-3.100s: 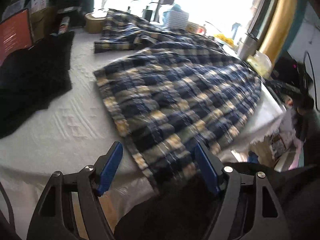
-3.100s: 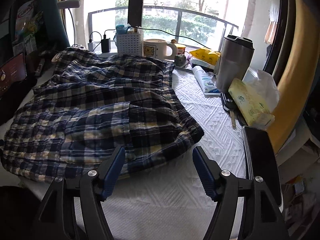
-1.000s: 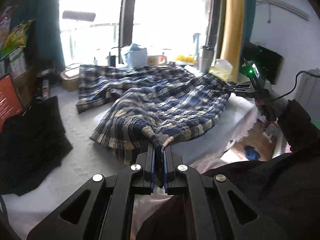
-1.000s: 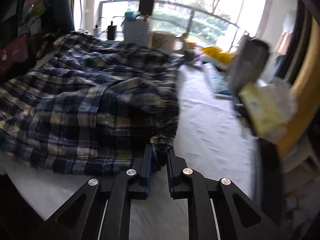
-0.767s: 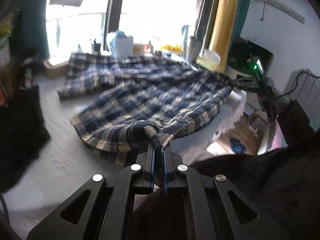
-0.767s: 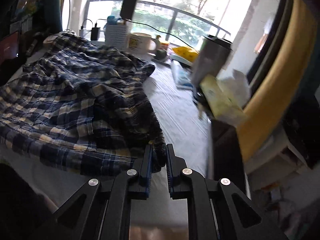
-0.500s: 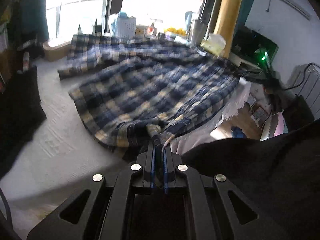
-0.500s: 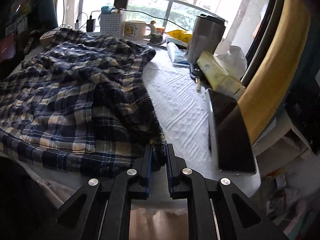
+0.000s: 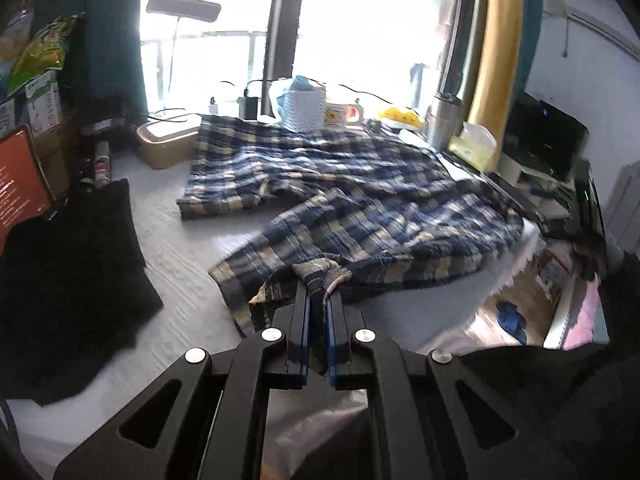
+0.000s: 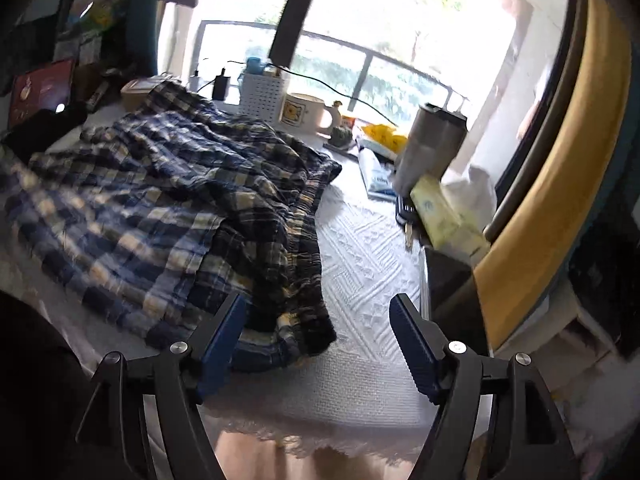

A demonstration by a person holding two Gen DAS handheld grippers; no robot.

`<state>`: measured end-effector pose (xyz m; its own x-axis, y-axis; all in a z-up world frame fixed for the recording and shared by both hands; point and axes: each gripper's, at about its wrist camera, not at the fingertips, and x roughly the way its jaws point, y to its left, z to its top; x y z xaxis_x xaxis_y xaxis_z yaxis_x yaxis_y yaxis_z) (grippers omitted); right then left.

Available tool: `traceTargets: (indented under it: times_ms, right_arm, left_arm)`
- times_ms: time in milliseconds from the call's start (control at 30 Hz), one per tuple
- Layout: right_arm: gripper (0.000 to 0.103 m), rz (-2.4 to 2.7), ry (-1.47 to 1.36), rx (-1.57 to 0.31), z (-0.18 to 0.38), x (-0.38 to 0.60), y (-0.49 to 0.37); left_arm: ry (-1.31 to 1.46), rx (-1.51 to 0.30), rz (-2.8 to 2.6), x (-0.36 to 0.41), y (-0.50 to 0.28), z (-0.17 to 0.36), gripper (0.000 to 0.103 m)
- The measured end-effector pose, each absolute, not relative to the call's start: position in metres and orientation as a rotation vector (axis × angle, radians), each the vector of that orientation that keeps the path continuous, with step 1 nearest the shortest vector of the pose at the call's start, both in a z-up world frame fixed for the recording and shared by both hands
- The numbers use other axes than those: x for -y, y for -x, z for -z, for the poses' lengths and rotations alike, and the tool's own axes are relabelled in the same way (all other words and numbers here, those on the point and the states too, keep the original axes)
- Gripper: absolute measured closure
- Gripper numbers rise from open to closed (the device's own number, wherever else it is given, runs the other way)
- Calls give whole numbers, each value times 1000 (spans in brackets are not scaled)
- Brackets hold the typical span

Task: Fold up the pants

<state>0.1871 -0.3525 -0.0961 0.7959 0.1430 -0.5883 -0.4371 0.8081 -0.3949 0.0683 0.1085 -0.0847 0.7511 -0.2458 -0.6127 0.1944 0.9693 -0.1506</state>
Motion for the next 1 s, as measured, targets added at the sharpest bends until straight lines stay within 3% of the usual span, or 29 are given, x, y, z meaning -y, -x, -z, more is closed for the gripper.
traceTargets:
  times_ms: [533, 567, 633, 767, 1000]
  right_arm:
    - [30, -440, 878, -493, 141, 295, -157]
    - [37, -444, 903, -493, 146, 291, -159]
    - [92, -416, 954, -508, 156, 283, -168]
    - [100, -431, 956, -517, 148, 279, -180]
    - [101, -419, 852, -453, 89, 284, -192]
  left_arm:
    - [125, -703, 164, -138, -94, 86, 98]
    - [123, -700, 167, -138, -94, 85, 98]
    - [112, -686, 171, -138, -95, 81, 98]
    - [70, -640, 179, -134, -95, 65, 98]
    - [27, -571, 162, -132, -95, 36, 98]
